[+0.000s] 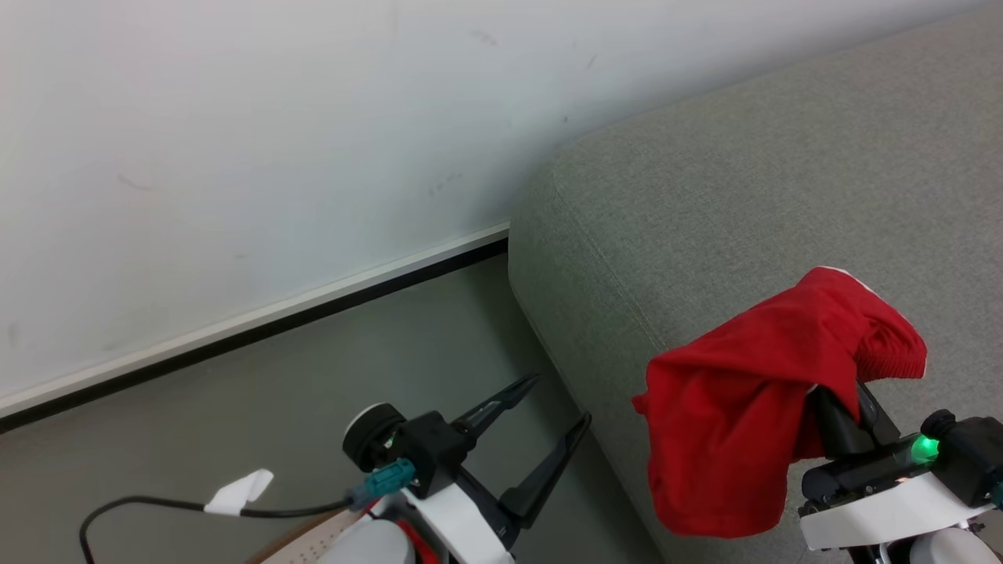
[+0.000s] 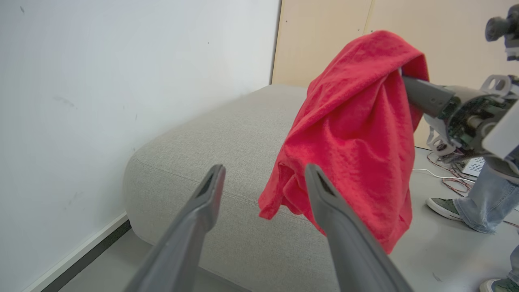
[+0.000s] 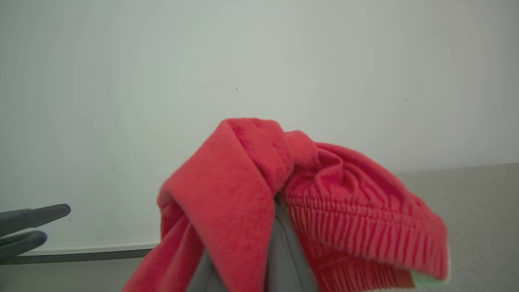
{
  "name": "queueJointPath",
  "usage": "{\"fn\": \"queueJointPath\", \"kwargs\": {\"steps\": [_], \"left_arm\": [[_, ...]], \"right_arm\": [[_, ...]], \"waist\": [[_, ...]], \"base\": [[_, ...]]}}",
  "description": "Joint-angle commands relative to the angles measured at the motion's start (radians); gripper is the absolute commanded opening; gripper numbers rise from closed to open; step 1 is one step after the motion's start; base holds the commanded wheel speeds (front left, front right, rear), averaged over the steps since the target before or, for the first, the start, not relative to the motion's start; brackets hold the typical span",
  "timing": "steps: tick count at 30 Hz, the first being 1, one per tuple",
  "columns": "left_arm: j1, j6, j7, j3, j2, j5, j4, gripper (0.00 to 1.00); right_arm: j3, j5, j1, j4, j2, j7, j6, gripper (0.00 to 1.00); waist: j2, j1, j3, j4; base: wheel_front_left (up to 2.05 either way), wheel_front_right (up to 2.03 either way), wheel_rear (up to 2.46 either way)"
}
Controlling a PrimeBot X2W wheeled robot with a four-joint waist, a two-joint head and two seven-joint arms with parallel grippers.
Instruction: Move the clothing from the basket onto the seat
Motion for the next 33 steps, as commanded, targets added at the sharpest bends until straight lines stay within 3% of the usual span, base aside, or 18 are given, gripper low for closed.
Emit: {"fn": "queueJointPath", "kwargs": {"steps": [1, 12, 19, 26, 33], "left_arm": [[-0.015, -0.001, -0.001, 0.001, 0.012, 0.013, -0.001, 1.0], [-0.123, -0.015, 0.042, -0.017, 0.088, 0.068, -0.072, 1.0], [-0.205, -0.023, 0.099, -0.006, 0.16, 0.088, -0.166, 1.0], [-0.266, -0.029, 0.144, 0.015, 0.24, 0.095, -0.251, 1.0], [-0.292, -0.022, 0.148, 0.034, 0.267, 0.095, -0.294, 1.0]], "right_arm": [[-0.008, -0.011, 0.001, -0.007, 0.003, -0.003, -0.002, 0.0], [-0.125, 0.045, -0.195, -0.033, 0.011, -0.003, -0.002, 0.0], [-0.307, 0.15, -0.381, -0.026, -0.013, -0.003, -0.002, 0.0], [-0.442, 0.21, -0.584, 0.139, -0.122, -0.003, -0.002, 0.0], [-0.505, 0.189, -0.747, 0.365, -0.21, 0.035, -0.002, 0.0]], "waist": [[-0.0001, 0.0, 0.018, 0.001], [-0.0001, 0.0, 0.231, 0.062], [-0.0001, 0.0, 0.436, 0.12], [-0.0001, 0.0, 0.607, 0.171], [-0.0001, 0.0, 0.701, 0.222]], "base": [[0.0, 0.0, 0.0], [0.0, 0.0, 0.0], [0.0, 0.0, 0.0], [0.0, 0.0, 0.0], [0.0, 0.0, 0.0]]}}
